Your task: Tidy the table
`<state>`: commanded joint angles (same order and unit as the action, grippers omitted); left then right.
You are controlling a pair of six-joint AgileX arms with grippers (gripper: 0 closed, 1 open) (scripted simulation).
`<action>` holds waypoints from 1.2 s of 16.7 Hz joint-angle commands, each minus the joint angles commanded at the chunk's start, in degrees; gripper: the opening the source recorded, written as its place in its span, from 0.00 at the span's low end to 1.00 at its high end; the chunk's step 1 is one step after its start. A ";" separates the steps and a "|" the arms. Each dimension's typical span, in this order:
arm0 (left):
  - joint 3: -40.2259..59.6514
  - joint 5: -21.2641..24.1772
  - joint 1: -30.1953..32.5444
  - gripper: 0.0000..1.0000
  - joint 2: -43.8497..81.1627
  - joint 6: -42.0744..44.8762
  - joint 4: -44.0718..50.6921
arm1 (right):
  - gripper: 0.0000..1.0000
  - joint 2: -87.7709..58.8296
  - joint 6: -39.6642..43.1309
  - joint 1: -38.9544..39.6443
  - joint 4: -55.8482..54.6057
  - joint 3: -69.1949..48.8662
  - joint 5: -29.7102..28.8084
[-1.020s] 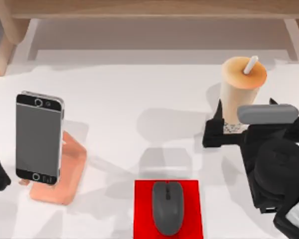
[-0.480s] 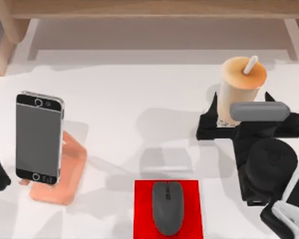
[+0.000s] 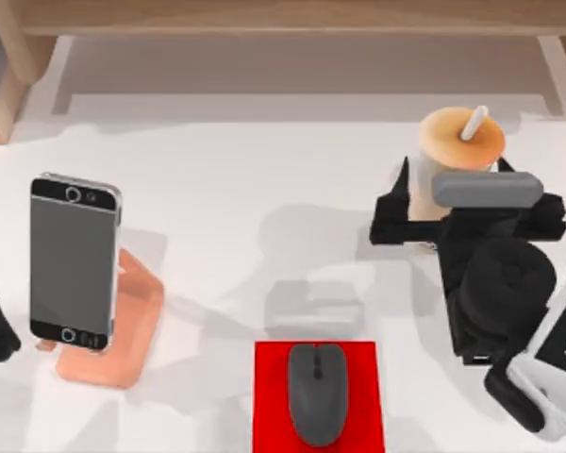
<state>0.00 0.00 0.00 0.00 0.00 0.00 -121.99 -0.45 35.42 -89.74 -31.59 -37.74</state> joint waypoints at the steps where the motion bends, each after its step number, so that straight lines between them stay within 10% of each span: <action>1: 0.00 0.00 0.00 1.00 0.00 0.00 0.00 | 1.00 -0.30 0.02 -0.61 0.63 -0.94 0.61; 5: 0.00 0.00 0.00 1.00 0.00 0.00 0.00 | 1.00 -0.50 0.03 -1.03 1.05 -1.59 1.03; 18: 0.00 0.00 0.00 1.00 0.00 0.00 0.00 | 0.02 -0.50 0.03 -1.03 1.05 -1.59 1.03; 20: 0.00 0.00 0.00 1.00 0.00 0.00 0.00 | 0.00 -0.50 0.03 -1.03 1.05 -1.59 1.03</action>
<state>0.00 0.00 0.00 0.00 0.00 0.00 -122.49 -0.42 34.39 -88.69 -33.17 -36.72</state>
